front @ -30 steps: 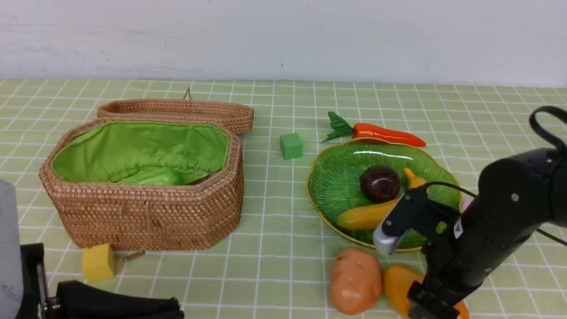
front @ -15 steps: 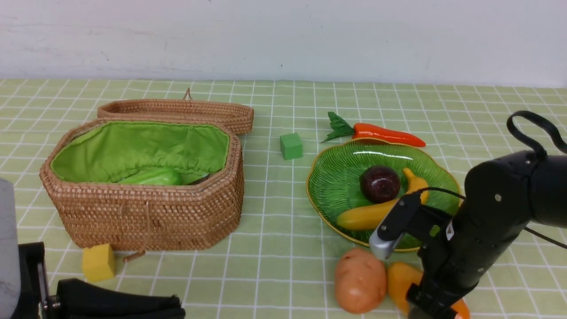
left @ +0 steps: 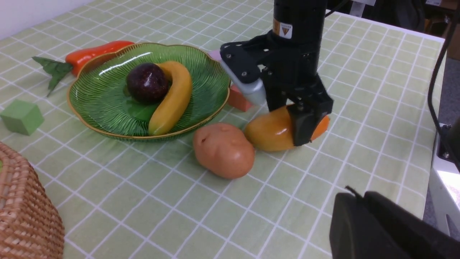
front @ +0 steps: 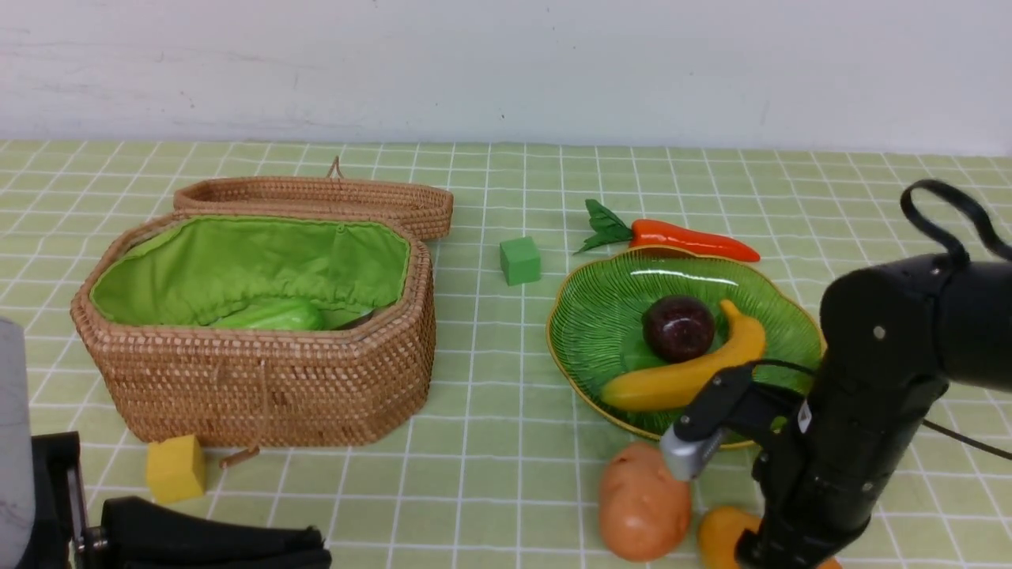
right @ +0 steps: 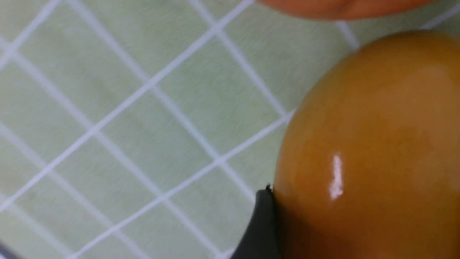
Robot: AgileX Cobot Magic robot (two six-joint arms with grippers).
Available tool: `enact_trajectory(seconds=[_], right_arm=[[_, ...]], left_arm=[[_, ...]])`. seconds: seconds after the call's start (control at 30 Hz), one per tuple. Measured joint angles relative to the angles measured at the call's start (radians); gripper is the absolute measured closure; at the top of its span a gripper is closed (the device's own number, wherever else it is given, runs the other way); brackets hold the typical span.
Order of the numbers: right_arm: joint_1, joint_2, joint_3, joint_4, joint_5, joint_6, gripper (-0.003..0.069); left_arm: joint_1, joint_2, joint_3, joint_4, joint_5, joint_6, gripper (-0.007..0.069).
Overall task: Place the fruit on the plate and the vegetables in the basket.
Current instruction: Use the right arm to grab a mango and put it into the right plate
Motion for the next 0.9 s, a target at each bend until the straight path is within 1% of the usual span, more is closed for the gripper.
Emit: enact_trajectory(seconds=[0.2,0.27,0.37,0.4,0.43,0.47,0.53,0.6,0.63,0.67,0.73,0.87,0.9], right_arm=[[0.001,-0.124,-0.053,0.009,0.144,0.018,0.0057],[0.001,-0.159,-0.073,0.014,0.143,0.036,0.0057],[-0.003,-0.203,-0.143,0.025,-0.027,0.118,0.0057],[-0.005,-0.202,-0.147,0.026,-0.039,0.131,0.0057],[-0.008,-0.193,-0.167,0.029,-0.089,0.156,0.0057],[-0.018,-0.167,-0.196,0.035,-0.179,0.196,0.0057],[-0.028,-0.127,-0.228,0.041,-0.24,0.228,0.0058],[-0.045,-0.021,-0.293,0.053,-0.322,0.249,0.0059],[-0.046,0.011,-0.319,0.057,-0.344,0.253,0.0059],[-0.047,0.019,-0.323,0.057,-0.347,0.255,0.0059],[-0.048,0.126,-0.391,0.069,-0.383,0.259,0.0059],[-0.048,0.218,-0.448,0.074,-0.399,0.259,0.0059],[-0.048,0.25,-0.465,0.074,-0.41,0.259,0.0059]], left_arm=[[0.0,0.0,0.0,-0.001,0.0,0.0,0.0603],[0.0,0.0,0.0,-0.001,-0.001,0.0,0.0603],[0.0,0.0,0.0,-0.002,-0.019,0.0,0.0603],[0.0,0.0,0.0,-0.003,-0.022,0.0,0.0603],[0.0,0.0,0.0,-0.004,-0.038,0.0,0.0603],[0.0,0.0,0.0,-0.006,-0.072,-0.011,0.0603],[0.0,0.0,0.0,-0.01,-0.12,-0.039,0.0605],[0.0,0.0,0.0,-0.013,-0.232,-0.11,0.0608],[0.0,0.0,0.0,-0.013,-0.27,-0.133,0.0608],[0.0,0.0,0.0,-0.013,-0.276,-0.137,0.0608],[0.0,0.0,0.0,-0.013,-0.31,-0.159,0.0609],[0.0,0.0,0.0,-0.004,-0.272,-0.139,0.0609],[0.0,0.0,0.0,0.009,-0.242,-0.109,0.0609]])
